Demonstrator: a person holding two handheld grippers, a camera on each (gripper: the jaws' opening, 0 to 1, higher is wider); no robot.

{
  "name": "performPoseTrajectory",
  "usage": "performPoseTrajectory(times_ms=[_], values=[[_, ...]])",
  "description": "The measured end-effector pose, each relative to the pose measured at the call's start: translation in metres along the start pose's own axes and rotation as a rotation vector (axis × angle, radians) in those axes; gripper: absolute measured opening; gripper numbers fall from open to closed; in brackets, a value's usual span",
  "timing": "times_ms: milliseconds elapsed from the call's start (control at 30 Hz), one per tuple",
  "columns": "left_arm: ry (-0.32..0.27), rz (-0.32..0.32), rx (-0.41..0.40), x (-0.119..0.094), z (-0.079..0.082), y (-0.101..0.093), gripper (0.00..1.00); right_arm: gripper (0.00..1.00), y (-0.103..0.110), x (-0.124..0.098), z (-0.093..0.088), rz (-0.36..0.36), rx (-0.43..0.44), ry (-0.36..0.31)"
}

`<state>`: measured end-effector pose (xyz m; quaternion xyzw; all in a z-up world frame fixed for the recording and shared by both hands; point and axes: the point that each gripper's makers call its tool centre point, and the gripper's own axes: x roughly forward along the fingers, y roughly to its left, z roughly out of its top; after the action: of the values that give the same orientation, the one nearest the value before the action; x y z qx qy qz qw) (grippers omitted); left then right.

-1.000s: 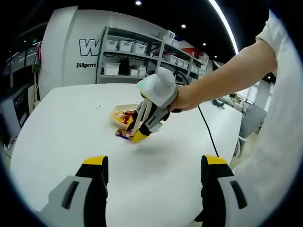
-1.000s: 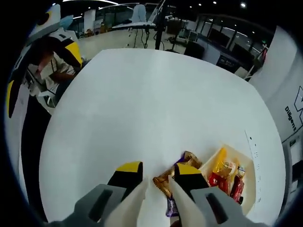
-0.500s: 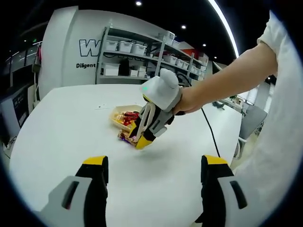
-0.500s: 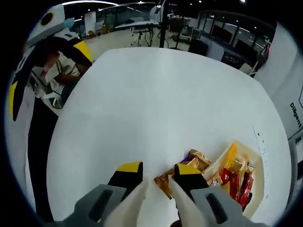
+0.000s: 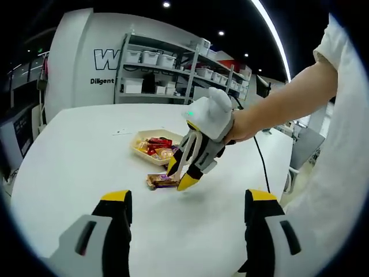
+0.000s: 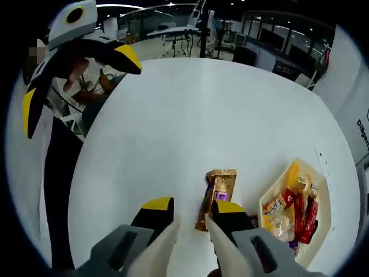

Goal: Place the target food into the container with the food tongs after gripping and lifting it, then release it inside without dropping or visibly crushing the food.

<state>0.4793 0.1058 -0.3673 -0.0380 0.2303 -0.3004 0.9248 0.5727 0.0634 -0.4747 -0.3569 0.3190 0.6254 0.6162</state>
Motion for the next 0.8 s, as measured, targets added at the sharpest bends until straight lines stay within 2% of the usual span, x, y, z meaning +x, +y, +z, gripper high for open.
performPoseTrajectory(times_ms=[133,367,800], values=[[-0.001,-0.002,0.003,0.000,0.001,0.001,0.77,0.21,-0.007,-0.005,0.002,-0.029,0.023,-0.027],[-0.002,-0.001,0.007,-0.001,0.001,0.002,0.77,0.22,-0.024,-0.007,0.013,-0.075,0.007,-0.055],[0.001,0.013,0.001,-0.006,0.000,0.004,0.77,0.23,-0.030,0.008,0.017,-0.063,-0.015,-0.023]])
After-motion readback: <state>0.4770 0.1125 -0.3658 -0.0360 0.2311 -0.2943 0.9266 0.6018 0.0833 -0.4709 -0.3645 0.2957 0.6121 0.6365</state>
